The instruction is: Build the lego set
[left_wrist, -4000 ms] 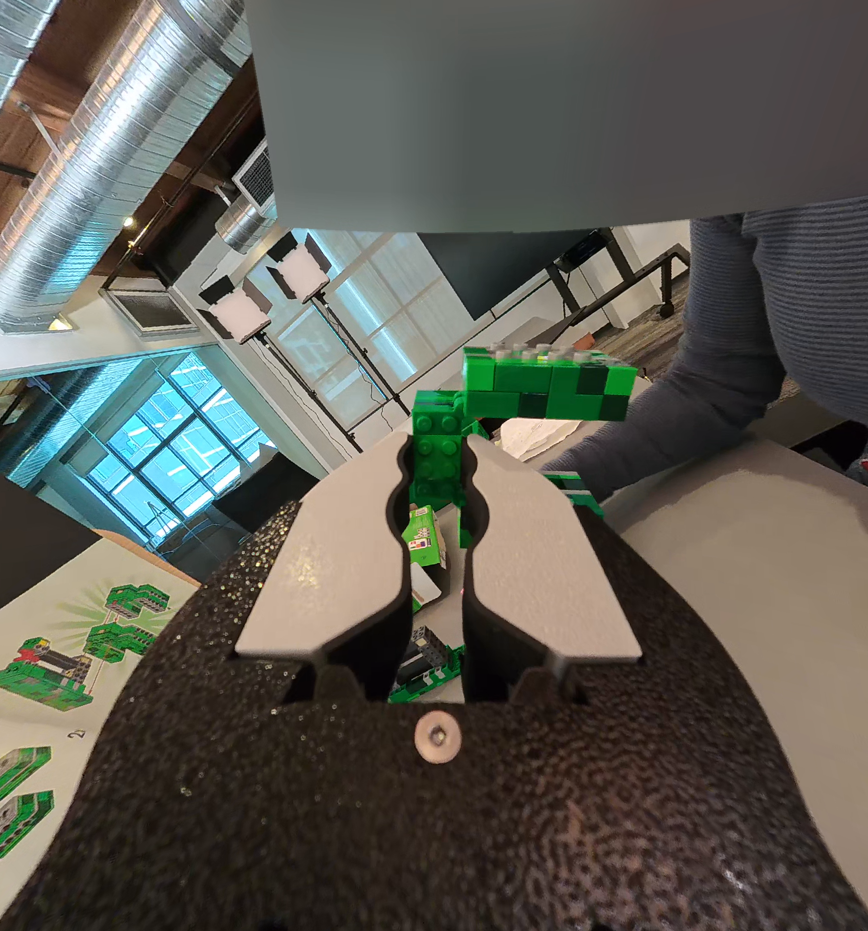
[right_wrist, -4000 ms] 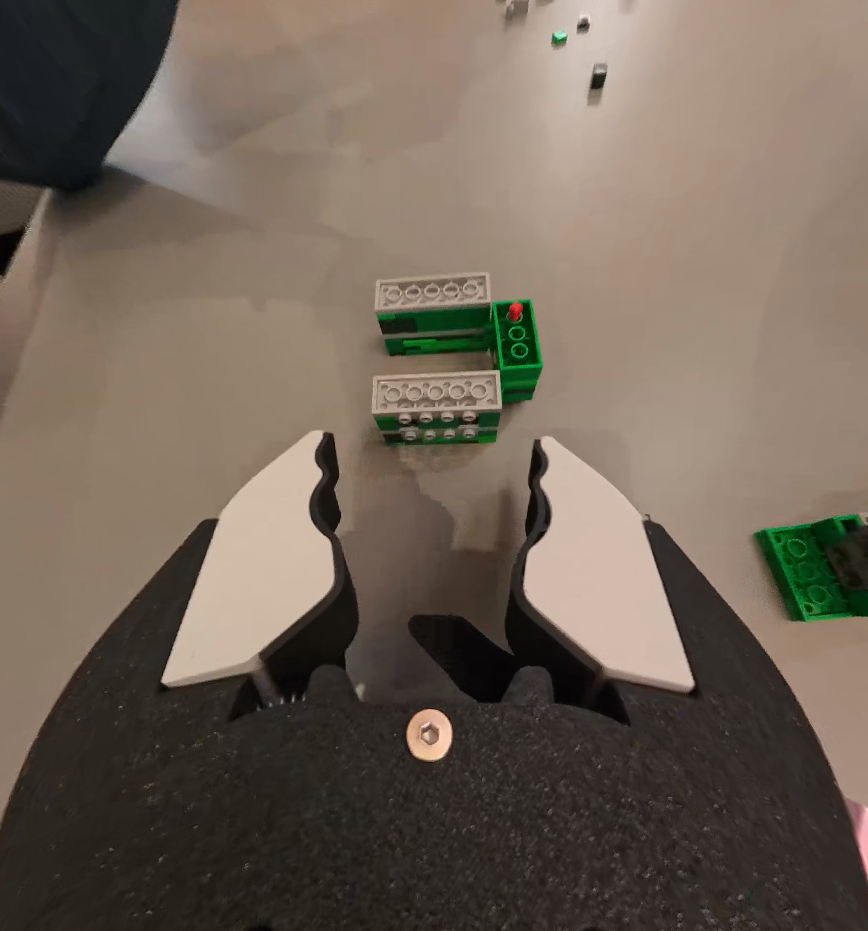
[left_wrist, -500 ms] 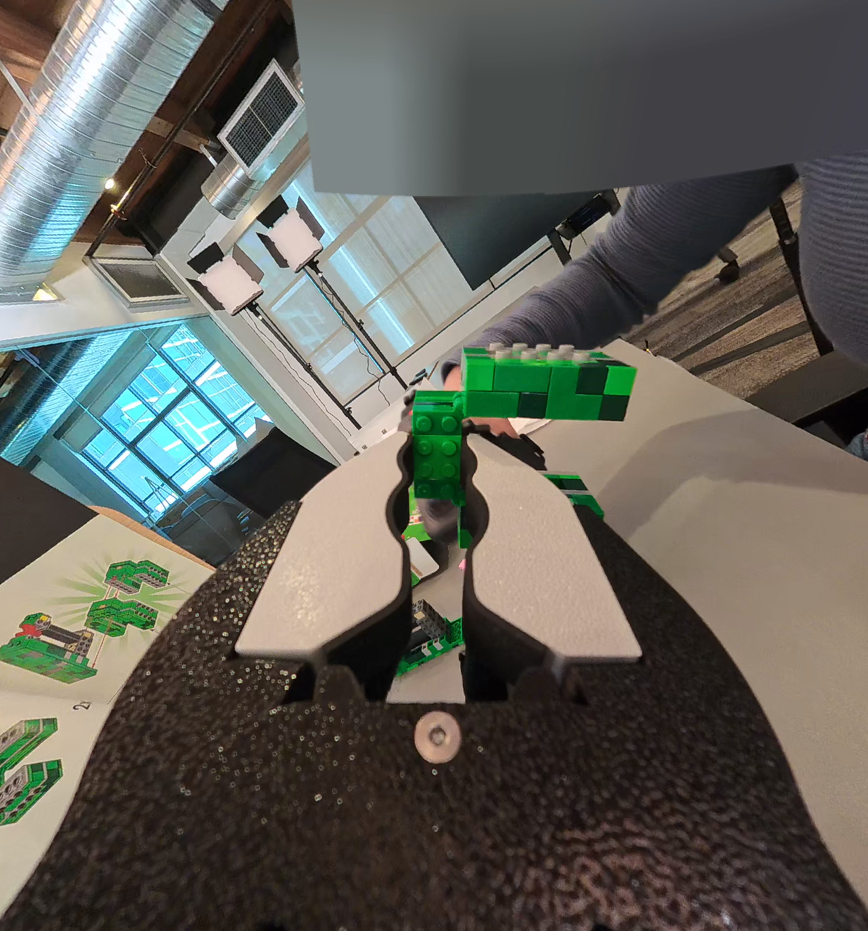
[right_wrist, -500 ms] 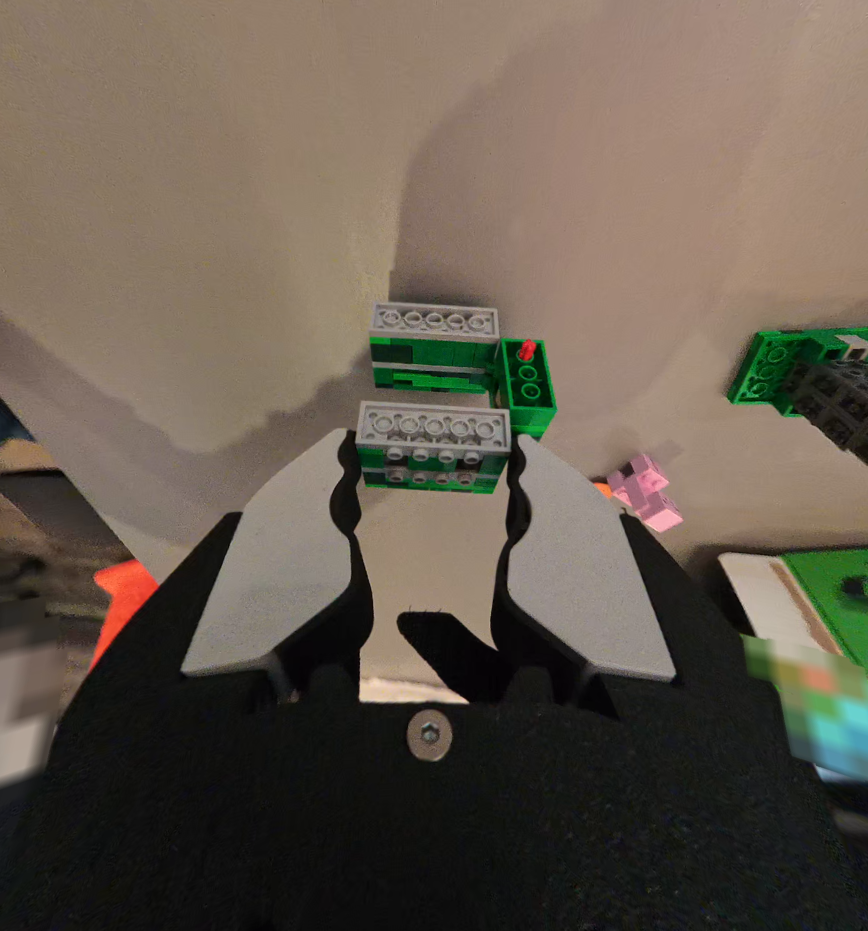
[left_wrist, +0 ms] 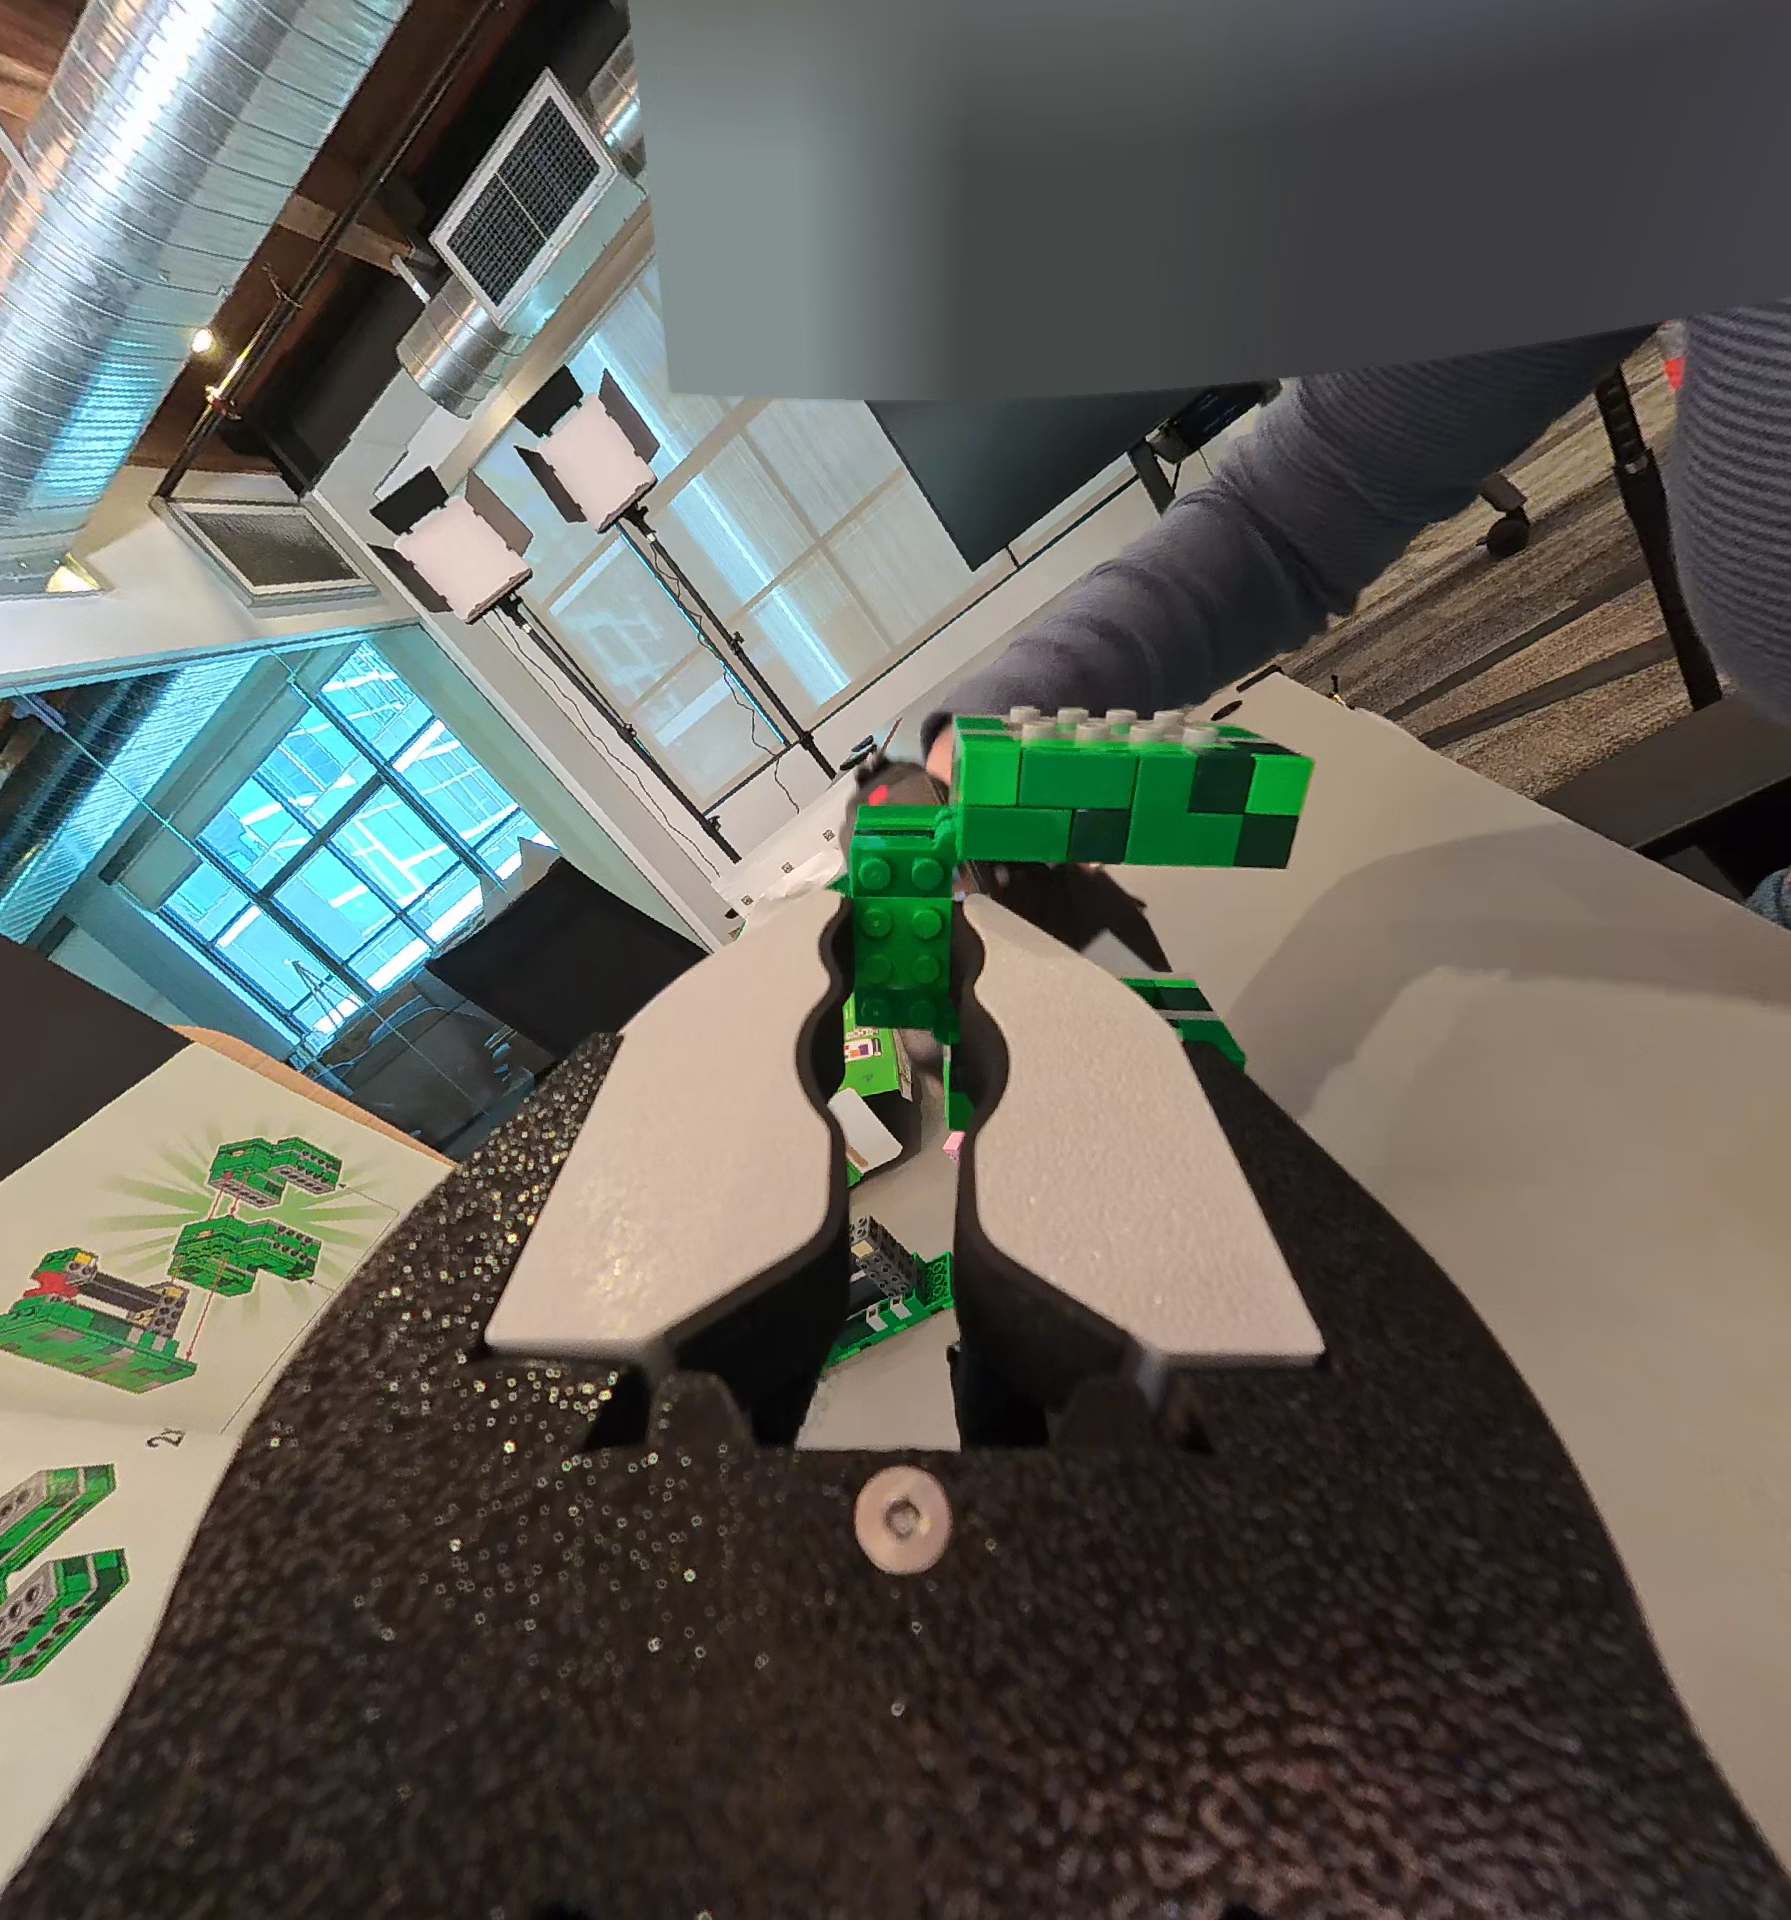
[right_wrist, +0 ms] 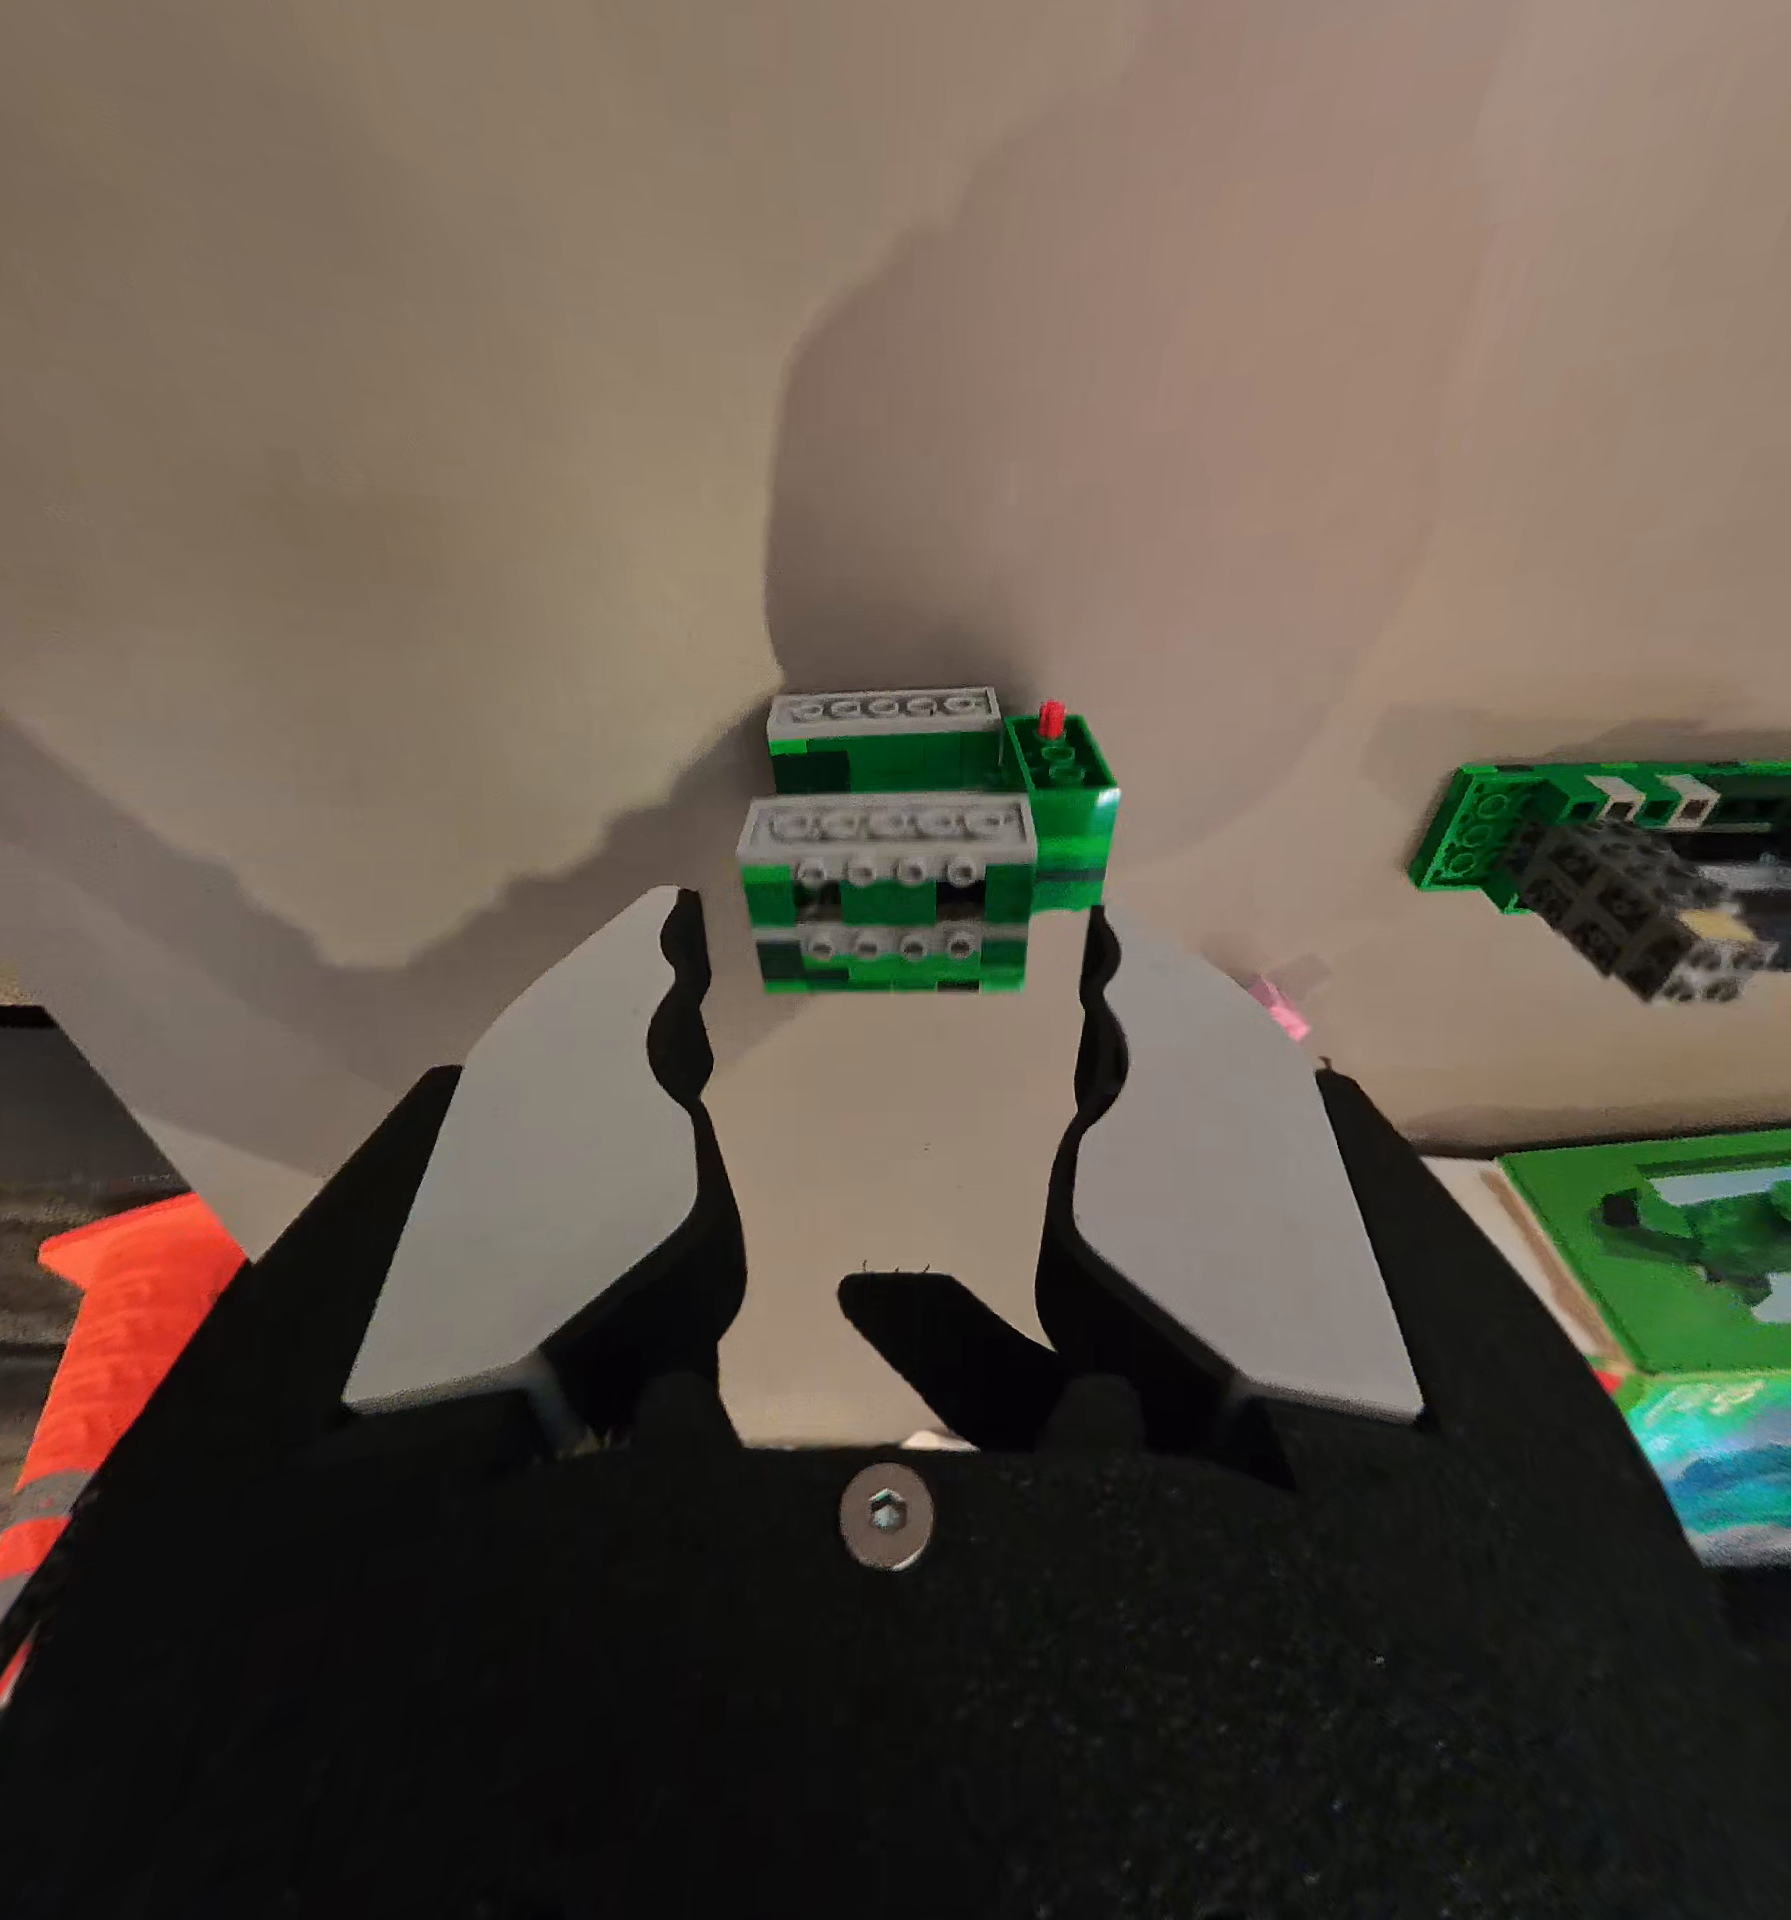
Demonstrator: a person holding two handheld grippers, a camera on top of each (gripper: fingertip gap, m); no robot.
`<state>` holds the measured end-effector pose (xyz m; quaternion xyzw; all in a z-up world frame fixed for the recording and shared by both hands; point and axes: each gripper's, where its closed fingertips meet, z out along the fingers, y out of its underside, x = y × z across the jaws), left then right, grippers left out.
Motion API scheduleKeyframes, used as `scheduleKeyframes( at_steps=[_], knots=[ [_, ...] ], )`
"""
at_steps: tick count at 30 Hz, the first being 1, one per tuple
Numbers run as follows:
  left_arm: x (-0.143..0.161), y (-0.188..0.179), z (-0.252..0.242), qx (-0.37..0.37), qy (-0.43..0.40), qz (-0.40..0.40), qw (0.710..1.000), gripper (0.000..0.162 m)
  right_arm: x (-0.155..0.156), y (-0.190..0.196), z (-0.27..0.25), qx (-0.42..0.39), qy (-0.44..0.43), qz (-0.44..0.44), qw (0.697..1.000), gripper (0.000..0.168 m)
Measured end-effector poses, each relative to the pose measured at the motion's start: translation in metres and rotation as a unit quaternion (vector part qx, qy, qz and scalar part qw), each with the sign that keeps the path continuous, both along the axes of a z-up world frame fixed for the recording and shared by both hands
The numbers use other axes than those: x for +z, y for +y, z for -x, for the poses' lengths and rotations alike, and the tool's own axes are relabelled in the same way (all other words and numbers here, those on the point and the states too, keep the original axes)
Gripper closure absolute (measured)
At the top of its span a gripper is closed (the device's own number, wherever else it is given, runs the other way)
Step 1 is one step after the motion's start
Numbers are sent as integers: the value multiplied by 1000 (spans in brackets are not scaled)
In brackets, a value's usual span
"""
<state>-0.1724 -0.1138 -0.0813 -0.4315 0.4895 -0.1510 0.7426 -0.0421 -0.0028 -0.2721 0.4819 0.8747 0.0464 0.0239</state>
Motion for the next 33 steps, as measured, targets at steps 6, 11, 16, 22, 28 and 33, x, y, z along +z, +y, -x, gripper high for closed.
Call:
scheduleKeyframes(
  at_steps=[6, 11, 16, 22, 28, 33],
  knots=[
    [-2, 3, 2, 7, 3, 9, 1000, 146, 34, 31, -24, -88, 181, 51, 978, 107],
    [-6, 8, 1, 13, 6, 25, 1000, 146, 4, 52, -33, -86, 335, 116, 931, 117],
    [-14, 17, -5, 8, 9, 46, 999, 146, -33, 38, -13, -62, 414, 170, 892, 122],
    [-27, 28, -16, -6, 18, 80, 997, 146, -32, 29, 10, -33, 471, 228, 852, 130],
    [-37, 37, -21, -17, 18, 102, 994, 146, -29, 26, 22, -12, 471, 251, 846, 128],
    [-45, 41, -24, -16, 28, 114, 993, 146, -35, 21, 26, 16, 452, 249, 856, 127]
  ],
)
